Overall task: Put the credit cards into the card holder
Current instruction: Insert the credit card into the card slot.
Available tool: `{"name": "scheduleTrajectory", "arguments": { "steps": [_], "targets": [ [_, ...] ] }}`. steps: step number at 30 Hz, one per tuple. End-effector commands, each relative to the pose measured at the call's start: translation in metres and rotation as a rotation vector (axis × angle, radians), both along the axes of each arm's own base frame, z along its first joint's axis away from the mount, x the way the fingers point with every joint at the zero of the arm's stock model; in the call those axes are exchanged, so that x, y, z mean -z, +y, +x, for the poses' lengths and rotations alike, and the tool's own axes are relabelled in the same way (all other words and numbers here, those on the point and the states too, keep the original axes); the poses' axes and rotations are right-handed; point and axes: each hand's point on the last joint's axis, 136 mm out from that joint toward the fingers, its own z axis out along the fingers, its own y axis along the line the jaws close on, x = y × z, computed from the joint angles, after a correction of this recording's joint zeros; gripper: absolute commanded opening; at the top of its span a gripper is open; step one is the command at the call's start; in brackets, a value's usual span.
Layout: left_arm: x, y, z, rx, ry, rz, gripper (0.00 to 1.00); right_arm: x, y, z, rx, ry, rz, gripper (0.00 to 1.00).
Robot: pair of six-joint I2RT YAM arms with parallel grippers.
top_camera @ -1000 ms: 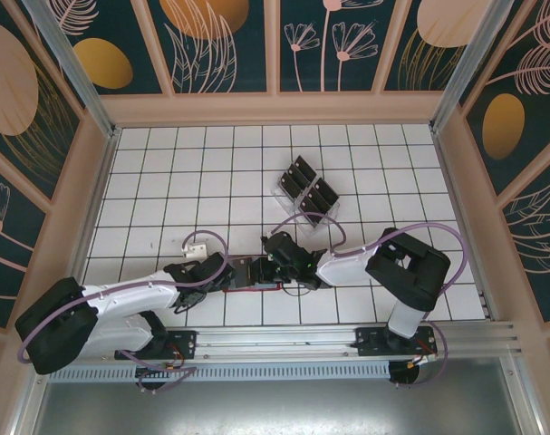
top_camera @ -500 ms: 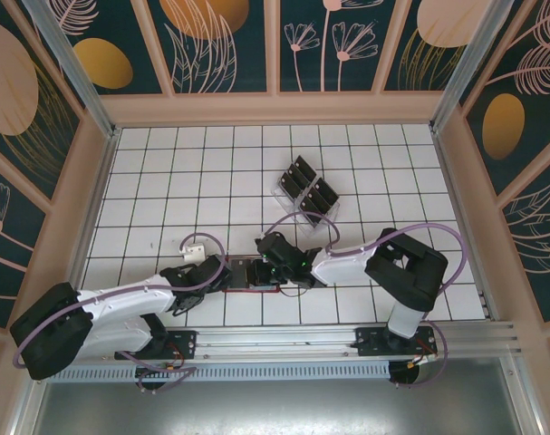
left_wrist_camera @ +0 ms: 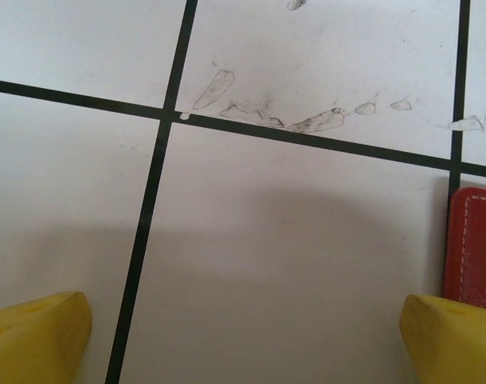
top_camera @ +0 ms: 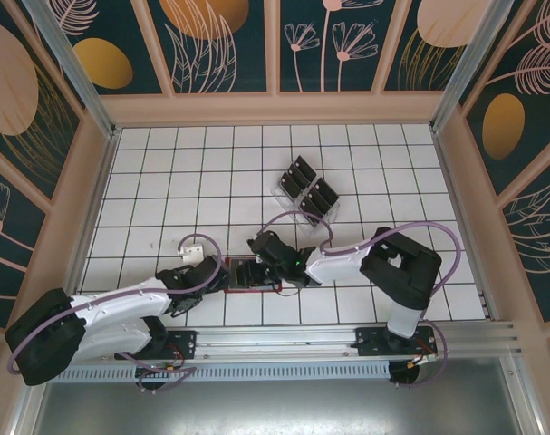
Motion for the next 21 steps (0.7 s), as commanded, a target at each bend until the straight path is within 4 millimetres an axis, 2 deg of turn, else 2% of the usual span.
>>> {"name": "scheduleTrajectory", "arguments": {
  "steps": [1,7,16,21],
  "targets": [
    [0.003,-0.005,-0.006,0.006,0.027,-0.044,0.99,-0.015,-0.006,0.0,0.011,-0.037,0.019,0.34],
    [-0.011,0.0,-0.002,-0.024,-0.019,-0.052,0.99,-0.031,-0.015,0.01,0.056,-0.084,0.034,0.34],
    [-0.022,-0.005,0.004,-0.002,-0.04,-0.049,0.99,-0.022,-0.038,0.026,0.121,-0.099,-0.012,0.33],
    [-0.039,-0.022,0.015,0.054,-0.083,-0.079,0.99,-0.019,-0.061,0.032,0.158,-0.131,-0.067,0.34]
  ]
}}
